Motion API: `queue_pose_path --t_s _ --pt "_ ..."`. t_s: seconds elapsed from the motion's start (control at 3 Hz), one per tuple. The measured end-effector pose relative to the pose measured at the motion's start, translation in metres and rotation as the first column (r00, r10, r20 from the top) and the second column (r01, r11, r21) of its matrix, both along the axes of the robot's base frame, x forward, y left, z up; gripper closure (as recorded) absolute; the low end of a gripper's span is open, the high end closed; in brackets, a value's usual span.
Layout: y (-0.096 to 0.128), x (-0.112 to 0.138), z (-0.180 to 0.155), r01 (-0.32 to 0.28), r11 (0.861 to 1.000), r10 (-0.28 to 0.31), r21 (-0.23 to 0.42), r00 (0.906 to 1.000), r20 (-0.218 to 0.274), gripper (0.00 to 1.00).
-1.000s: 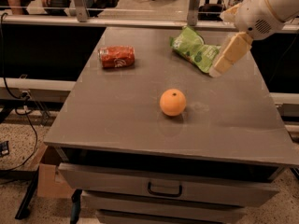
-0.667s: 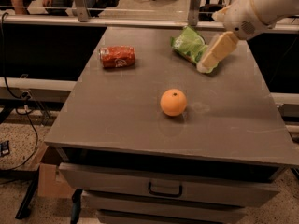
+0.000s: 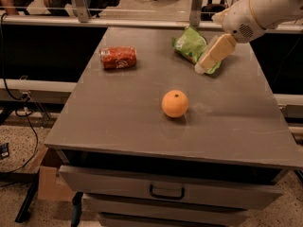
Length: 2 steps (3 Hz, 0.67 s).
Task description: Move coke can near orange
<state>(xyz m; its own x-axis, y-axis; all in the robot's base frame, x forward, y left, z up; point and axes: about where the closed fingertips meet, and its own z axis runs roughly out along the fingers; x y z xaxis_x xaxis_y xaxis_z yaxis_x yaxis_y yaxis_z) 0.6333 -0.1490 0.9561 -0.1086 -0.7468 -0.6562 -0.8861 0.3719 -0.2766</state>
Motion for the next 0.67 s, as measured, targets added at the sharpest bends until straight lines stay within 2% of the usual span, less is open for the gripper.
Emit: queue_pose_path --t_s 0.33,0.67 --pt "0.023 0.018 -0.012 -0.019 0.995 0.019 0.095 0.9998 -0.001 0.00" --pt "0.049 0.041 -0.032 -0.066 0.985 0.071 0.162 0.9971 -0.028 0.00"
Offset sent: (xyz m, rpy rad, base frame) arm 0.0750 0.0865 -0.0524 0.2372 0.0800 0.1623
